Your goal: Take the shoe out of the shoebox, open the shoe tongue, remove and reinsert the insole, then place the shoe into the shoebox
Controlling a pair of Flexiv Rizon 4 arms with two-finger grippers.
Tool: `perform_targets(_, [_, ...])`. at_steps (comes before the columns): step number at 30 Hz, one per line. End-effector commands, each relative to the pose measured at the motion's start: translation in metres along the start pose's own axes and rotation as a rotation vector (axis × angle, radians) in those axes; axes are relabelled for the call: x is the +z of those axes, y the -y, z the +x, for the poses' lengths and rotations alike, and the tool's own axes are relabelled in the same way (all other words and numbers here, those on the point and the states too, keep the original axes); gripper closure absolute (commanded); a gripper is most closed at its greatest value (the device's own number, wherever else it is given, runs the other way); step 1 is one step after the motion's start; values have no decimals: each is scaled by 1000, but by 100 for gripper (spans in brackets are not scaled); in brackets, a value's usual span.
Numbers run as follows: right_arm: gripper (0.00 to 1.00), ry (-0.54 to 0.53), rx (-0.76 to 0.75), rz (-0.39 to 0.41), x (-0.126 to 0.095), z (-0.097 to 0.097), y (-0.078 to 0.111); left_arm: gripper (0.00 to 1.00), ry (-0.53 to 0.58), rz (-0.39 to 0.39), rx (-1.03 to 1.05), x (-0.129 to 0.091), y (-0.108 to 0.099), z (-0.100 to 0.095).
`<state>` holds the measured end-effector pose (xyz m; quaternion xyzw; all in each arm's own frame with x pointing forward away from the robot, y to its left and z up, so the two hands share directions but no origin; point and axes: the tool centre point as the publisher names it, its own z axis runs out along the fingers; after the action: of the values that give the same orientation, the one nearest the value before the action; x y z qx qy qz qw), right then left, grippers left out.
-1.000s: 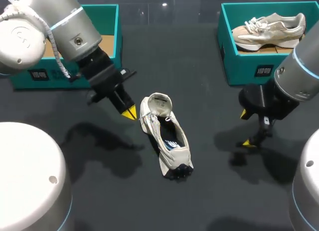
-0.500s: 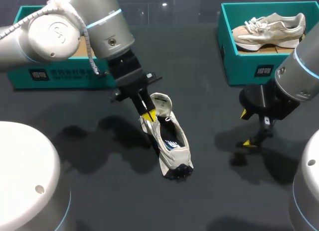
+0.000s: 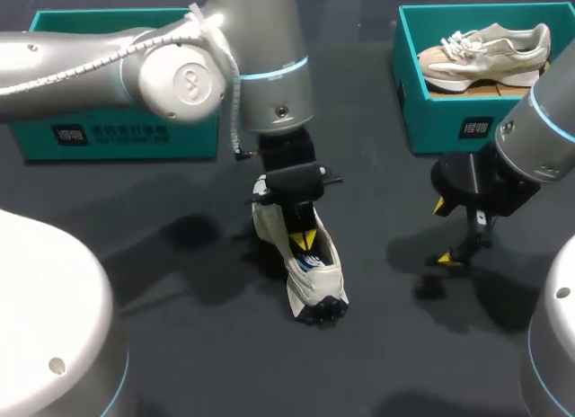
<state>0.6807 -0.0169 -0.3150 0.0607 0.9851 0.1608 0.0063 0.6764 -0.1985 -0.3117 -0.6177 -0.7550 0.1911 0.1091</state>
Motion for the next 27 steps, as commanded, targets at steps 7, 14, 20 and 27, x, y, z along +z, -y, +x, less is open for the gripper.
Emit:
perform_targets(7, [0, 2, 0, 2, 0, 1, 0, 100, -209, 6, 6, 15, -5, -5])
perform_targets(14, [0, 2, 0, 2, 0, 1, 0, 100, -234, -2, 19, 25, -8, 8])
perform_targets(20, [0, 2, 0, 2, 0, 1, 0, 100, -242, 15, 23, 37, -13, 19])
perform_targets(27, [0, 2, 0, 2, 0, 1, 0, 100, -218, 24, 0, 51, -22, 11])
